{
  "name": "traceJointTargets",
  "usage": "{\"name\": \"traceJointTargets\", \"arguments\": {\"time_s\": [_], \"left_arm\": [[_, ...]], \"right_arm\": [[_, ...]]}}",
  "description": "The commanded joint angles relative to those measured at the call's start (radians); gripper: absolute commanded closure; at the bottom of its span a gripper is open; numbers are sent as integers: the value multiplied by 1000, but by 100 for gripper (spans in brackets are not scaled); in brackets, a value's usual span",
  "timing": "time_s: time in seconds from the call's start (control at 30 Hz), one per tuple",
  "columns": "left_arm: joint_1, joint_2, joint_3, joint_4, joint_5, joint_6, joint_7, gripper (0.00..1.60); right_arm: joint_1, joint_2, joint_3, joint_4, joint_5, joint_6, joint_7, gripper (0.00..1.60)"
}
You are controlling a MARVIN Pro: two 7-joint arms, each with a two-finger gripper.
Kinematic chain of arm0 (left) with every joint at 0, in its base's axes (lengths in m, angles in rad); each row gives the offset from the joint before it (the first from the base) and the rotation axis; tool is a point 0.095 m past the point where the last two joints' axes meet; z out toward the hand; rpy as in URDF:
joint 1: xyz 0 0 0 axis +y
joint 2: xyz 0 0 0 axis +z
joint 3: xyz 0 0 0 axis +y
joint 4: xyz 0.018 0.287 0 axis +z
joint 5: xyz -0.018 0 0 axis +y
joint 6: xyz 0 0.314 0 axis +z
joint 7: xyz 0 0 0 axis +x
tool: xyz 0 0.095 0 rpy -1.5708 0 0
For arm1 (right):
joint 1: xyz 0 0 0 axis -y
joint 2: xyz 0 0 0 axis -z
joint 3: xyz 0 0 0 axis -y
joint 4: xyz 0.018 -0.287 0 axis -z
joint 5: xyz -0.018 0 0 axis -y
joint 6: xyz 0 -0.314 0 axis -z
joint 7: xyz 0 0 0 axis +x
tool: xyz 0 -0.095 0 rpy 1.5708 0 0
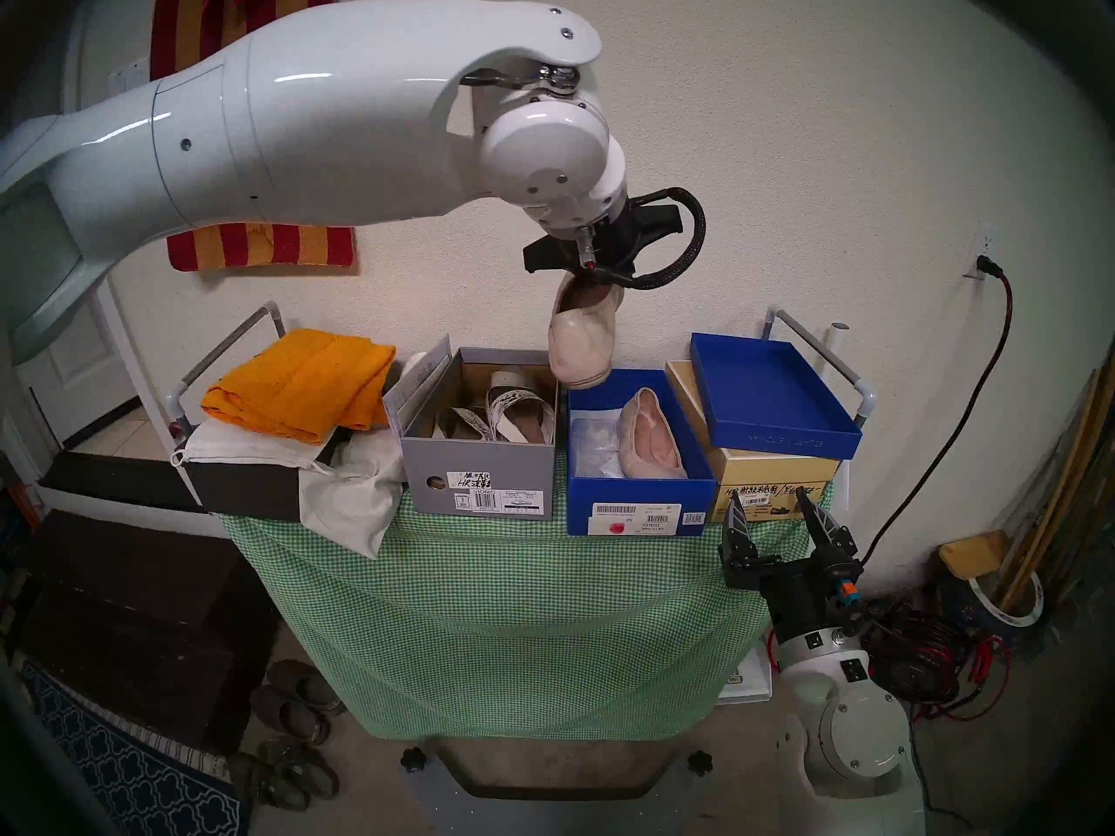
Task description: Put shoes into shoe box
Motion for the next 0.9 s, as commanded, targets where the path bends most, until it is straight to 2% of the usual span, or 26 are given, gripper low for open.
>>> {"name": "traceJointTargets", "arguments": {"time_s": [0.0, 0.63, 0.87], "left_arm": [[39, -61, 5, 40, -16, -14, -14, 160], [104, -112, 39, 143, -34, -13, -56, 160], [126, -131, 50, 149, -39, -21, -63, 160]], "right_arm": [[-1, 0, 0, -1, 1, 0, 0, 0], [-1, 0, 0, -1, 1, 0, 0, 0], [-1, 0, 0, -1, 1, 0, 0, 0]]}}
